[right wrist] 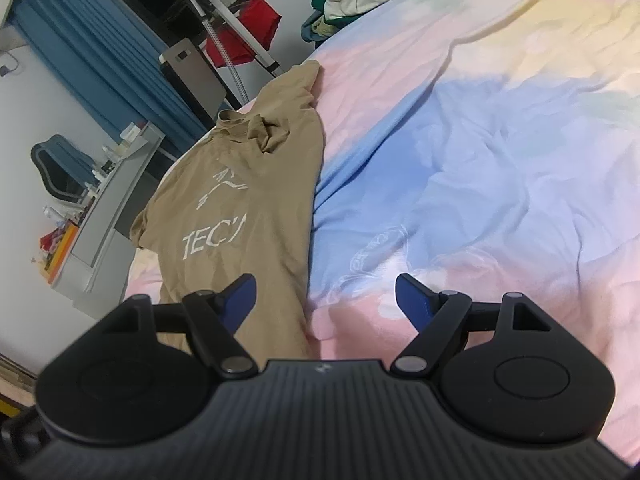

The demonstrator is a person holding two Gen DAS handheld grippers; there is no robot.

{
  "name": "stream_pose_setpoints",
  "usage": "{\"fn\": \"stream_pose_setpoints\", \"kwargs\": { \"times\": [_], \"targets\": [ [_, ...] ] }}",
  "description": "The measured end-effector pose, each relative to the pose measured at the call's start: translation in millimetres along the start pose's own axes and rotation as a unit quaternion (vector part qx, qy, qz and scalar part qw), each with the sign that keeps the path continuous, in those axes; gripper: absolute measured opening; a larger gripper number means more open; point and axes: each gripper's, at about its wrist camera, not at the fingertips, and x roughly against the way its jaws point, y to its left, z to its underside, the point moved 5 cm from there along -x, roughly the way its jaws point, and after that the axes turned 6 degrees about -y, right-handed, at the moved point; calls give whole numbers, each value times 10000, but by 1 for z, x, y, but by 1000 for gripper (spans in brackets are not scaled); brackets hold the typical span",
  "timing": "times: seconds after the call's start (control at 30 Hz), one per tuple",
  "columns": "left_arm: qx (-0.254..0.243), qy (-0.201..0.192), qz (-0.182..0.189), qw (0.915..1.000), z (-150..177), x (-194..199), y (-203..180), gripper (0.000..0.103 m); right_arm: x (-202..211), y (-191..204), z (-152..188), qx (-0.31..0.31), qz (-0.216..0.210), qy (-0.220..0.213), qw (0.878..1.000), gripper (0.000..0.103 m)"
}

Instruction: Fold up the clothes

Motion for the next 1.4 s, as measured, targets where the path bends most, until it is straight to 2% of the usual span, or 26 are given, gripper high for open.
{"fn": "stream_pose_setpoints", "kwargs": {
  "times": [0.13,0.2,0.27,0.37,0.43,0.5,0.63,0.77,0.83,0.9,0.97,1.1,1.2,1.3,1.4],
  "targets": [
    [289,-222,535,9979,-14,43,11,2,2,-2,-1,-64,-32,-25,10000,80],
    [657,-272,817,9941,-24,68,28,2,3,-2,0,-72,-44,-29,10000,80],
    [1014,-282,866,9907,-32,88,51,2,1,-2,0,-68,-45,-6,10000,80],
    [1225,-123,325,9919,-35,100,89,2,-2,-1,-1,-38,-31,28,10000,80],
    [1325,166,-120,9910,-31,92,112,2,-2,-1,0,-4,-27,49,10000,80],
    [1338,410,-395,9894,-24,79,123,2,-2,1,0,30,-13,58,10000,80],
    [1057,501,-545,9916,-20,67,120,4,-1,2,1,23,-41,75,10000,80],
    [533,121,-592,9968,-26,86,100,33,-8,13,-13,-220,-288,134,9993,79],
    [110,-204,-690,9973,-28,102,85,40,-15,23,-28,-371,-475,88,9981,76],
    [-188,-535,-627,9964,-27,113,65,47,-32,37,-50,-568,-725,-20,9957,76],
    [-408,-773,-442,9952,-25,115,43,48,-63,48,-67,-702,-891,22,9935,75],
    [-914,-921,-260,9912,-9,92,2,49,-134,54,-81,-660,-656,244,9954,66],
    [-1508,-655,-567,9848,7,60,-15,47,-181,52,-82,-462,-492,367,9970,60],
    [-1855,-468,-938,9770,15,39,-18,46,-204,44,-82,-432,-521,308,9972,59],
    [-2044,-373,-956,9735,24,32,-18,46,-222,35,-82,-451,-607,234,9969,52]
  ]
}}
